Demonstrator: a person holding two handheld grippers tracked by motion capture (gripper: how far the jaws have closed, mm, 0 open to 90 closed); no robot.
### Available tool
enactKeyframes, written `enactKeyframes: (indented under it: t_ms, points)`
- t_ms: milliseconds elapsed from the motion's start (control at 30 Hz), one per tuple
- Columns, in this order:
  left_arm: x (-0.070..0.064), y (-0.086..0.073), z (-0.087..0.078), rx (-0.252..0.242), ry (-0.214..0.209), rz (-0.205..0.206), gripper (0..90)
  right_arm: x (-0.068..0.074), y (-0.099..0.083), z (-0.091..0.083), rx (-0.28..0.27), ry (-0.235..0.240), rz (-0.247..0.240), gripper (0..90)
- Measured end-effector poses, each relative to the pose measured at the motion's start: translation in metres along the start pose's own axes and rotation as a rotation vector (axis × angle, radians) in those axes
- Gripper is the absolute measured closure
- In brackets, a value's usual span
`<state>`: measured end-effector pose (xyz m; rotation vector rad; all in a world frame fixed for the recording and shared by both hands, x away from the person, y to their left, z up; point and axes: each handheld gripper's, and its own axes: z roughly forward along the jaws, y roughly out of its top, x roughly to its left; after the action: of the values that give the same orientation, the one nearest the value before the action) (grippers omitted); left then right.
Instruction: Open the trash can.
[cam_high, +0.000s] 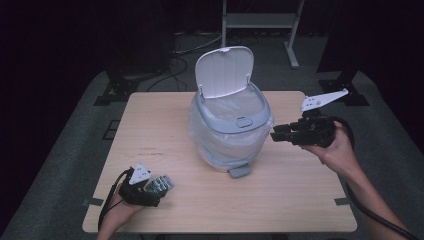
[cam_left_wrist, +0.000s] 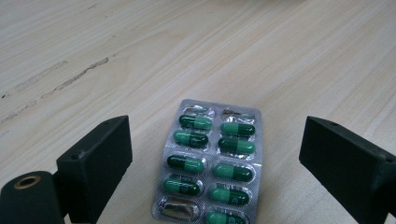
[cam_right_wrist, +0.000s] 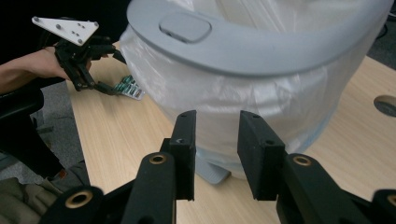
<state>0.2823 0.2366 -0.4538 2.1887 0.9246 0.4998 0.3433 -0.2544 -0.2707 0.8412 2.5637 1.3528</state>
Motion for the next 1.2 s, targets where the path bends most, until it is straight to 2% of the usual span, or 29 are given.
enactKeyframes:
  t_ms: [533, 1200]
  points:
    - [0.0, 0.0, 0.0, 0.0, -0.001, 0.006, 8.5, -0.018, -0.04, 0.01, 0.003, -0.003, 0.068, 59.2]
    - [-0.002, 0.001, 0.001, 0.0, -0.011, 0.008, 8.5, -0.031, -0.085, 0.027, 0.015, -0.018, 0.111, 51.7]
